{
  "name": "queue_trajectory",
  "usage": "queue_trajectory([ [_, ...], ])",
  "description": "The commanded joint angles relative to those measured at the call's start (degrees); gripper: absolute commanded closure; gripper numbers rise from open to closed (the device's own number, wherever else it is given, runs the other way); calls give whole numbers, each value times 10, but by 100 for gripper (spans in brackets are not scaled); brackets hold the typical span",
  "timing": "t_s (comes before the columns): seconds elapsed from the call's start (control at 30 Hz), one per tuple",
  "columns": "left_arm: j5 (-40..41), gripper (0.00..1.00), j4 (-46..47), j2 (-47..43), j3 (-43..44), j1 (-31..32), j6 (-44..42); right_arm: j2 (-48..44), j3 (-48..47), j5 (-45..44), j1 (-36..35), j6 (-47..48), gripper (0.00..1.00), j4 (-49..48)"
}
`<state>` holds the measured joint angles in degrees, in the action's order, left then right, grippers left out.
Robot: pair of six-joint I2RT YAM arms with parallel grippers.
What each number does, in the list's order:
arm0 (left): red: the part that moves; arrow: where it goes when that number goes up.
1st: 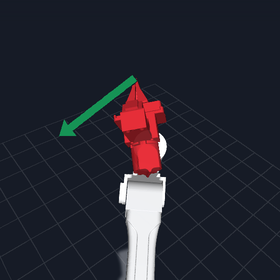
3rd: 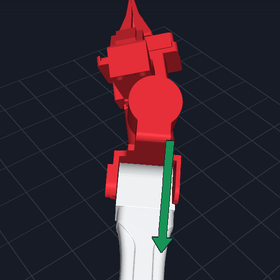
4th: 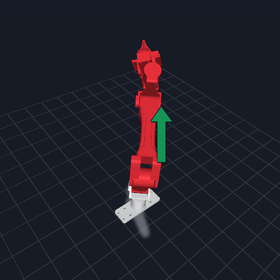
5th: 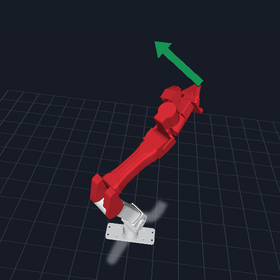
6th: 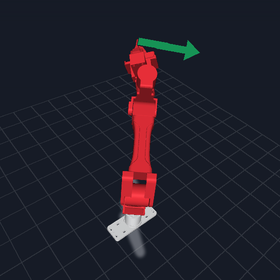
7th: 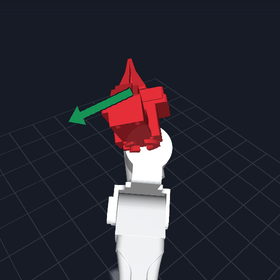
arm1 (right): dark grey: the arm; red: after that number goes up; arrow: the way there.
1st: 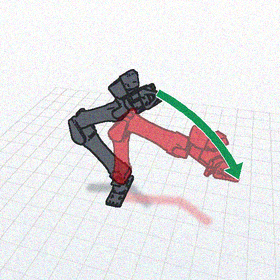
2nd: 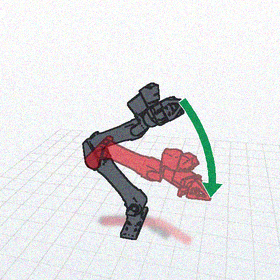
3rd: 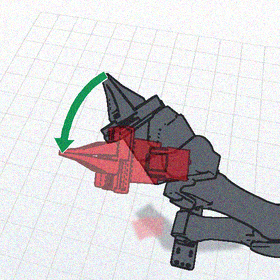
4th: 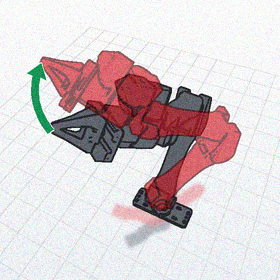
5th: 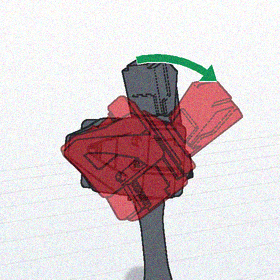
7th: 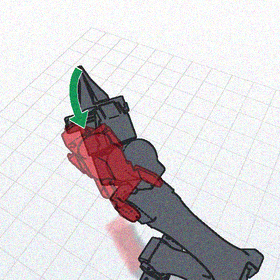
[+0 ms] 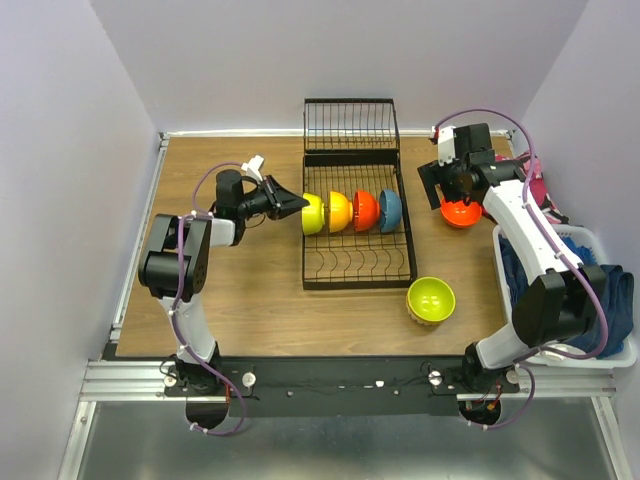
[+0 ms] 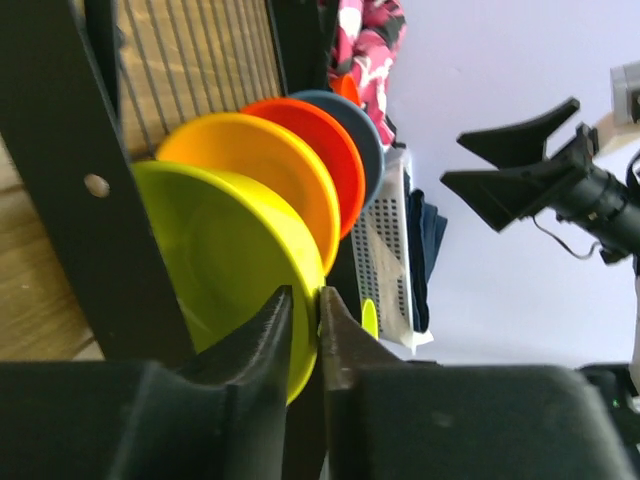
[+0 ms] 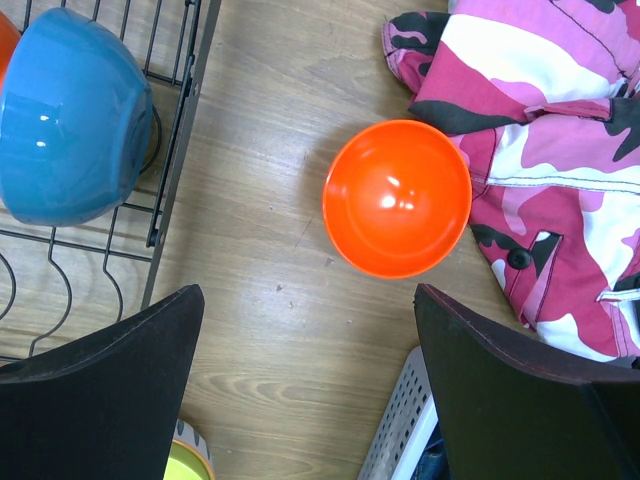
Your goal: Load the bowls into the dish rack
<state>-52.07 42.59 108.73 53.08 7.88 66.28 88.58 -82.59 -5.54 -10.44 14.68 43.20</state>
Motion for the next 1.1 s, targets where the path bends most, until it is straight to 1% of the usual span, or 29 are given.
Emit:
queue_trajectory([
  [0.0,35,67,-71,-8,21,-5,-35,0,-3,-5,-4,0,6,5],
  [0.07,36,64,-101,-18,28,-5,-48,-1,-2,-3,-4,0,6,4],
  [0.1,35,60,-105,-27,30,-5,-53,0,-2,-2,-4,1,6,2],
  [0.2,34,53,-130,-40,34,-5,-71,2,-3,1,-4,-1,6,-3],
  [0.3,36,49,-175,-68,39,-5,-109,2,-6,4,-3,0,6,-6],
  [0.5,45,47,-275,-97,55,-8,-189,-4,3,11,-4,-2,6,-8],
  [0.6,45,47,-317,-123,54,-22,-215,-9,9,12,-4,-2,6,-8],
  [0.63,46,47,-330,-139,54,-25,-238,-12,10,13,-3,-3,6,-9],
  [0.7,50,47,-379,-156,55,-37,-264,-18,16,13,-4,-3,6,-10],
  [0.83,48,47,-478,-225,69,-48,-387,-31,28,11,-3,-2,6,-15],
  [0.87,42,47,-514,-237,74,-45,-466,-33,30,11,-3,-2,6,-16],
  [0.9,37,46,-535,-249,82,-42,-507,-36,35,11,-3,-2,6,-17],
  [0.93,24,45,-555,-267,87,-31,-540,-44,37,7,-3,-1,6,-19],
  [0.97,16,45,-587,-273,93,-25,-607,-50,40,3,-4,-3,6,-21],
  [1.03,4,43,-622,-282,119,-9,-659,-62,53,-22,-3,-7,6,-28],
  [1.07,1,43,-656,-283,132,12,-685,-75,61,-33,-3,-7,6,-30],
])
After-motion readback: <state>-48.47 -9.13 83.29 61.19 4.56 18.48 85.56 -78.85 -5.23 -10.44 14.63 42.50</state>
